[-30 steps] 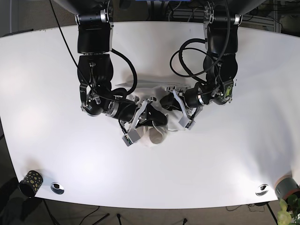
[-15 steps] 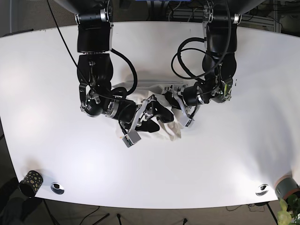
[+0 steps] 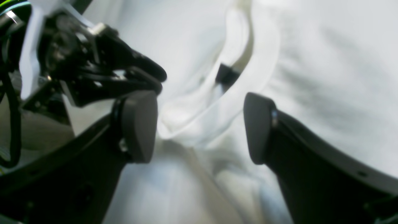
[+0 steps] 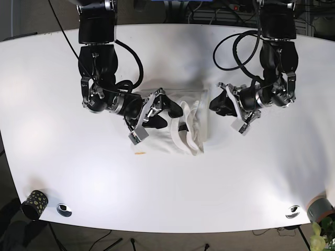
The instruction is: Fold the T-shirt properly
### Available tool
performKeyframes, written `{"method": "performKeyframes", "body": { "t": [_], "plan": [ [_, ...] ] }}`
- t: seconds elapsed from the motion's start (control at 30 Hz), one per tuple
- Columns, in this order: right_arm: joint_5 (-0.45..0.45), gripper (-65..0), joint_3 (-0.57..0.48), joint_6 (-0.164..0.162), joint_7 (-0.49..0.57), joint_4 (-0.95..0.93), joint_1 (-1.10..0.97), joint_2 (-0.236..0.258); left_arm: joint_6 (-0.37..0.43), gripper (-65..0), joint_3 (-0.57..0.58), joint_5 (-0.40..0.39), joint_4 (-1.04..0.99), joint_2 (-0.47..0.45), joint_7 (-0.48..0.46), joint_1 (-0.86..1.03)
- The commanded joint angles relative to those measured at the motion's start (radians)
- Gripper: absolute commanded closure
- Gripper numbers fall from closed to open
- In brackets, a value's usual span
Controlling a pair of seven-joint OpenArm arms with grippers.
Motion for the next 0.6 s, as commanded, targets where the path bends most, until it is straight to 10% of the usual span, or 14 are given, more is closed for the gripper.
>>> {"method": "performKeyframes", "body": {
  "t": [0.0, 0.57],
  "plan": [
    [0.018, -41.5, -0.002, 0.009, 0.025, 0.011, 0.004, -0.003, -0.005, -15.6, -0.006, -0.016, 0.038, -0.05, -0.014, -0.003],
    [0.018, -41.5, -0.333, -0.002, 0.177, -0.118, -0.007, -0.001, -0.007, -15.6, -0.084, -0.008, 0.045, -0.097, -0.014, -0.075]
  ]
}}
